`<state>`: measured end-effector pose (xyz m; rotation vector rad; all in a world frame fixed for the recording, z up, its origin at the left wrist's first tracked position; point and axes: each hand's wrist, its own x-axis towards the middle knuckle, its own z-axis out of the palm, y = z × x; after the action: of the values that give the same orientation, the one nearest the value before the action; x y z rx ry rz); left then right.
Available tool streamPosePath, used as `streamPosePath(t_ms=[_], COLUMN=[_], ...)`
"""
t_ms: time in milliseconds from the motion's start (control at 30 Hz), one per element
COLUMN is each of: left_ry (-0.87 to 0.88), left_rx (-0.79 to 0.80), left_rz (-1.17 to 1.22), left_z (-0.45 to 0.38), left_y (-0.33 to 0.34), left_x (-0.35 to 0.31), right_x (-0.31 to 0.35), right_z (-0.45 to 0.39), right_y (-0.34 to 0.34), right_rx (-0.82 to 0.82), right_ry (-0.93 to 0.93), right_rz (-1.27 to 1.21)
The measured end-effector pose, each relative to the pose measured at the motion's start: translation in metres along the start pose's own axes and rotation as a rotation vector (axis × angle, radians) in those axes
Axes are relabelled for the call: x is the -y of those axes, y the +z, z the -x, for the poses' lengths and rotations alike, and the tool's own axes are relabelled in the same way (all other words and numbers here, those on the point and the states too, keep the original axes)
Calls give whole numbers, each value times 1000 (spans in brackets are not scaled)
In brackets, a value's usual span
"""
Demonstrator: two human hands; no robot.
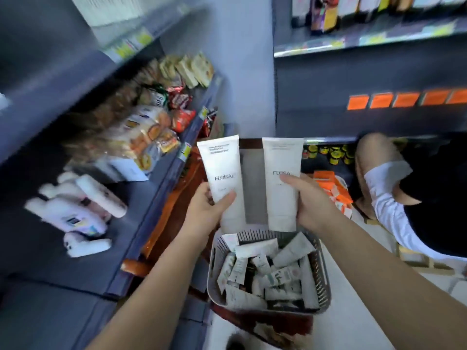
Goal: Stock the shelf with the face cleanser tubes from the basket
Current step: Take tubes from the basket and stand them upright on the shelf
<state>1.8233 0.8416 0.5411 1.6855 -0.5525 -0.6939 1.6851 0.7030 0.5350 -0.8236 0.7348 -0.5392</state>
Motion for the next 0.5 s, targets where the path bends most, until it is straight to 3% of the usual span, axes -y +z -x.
streamPosePath(t_ms=[300, 500], left_ry=[264, 350], left_rx=[-295, -394], left_rz=[27, 107], left_z=[92, 154], left_y=[-93, -148], left_x=[-120, -171], right_x=[64, 71], right_z=[75, 119], right_y=[145, 223], right_rx=[566, 730], right_ry=[-97, -165], right_rz=[7, 12])
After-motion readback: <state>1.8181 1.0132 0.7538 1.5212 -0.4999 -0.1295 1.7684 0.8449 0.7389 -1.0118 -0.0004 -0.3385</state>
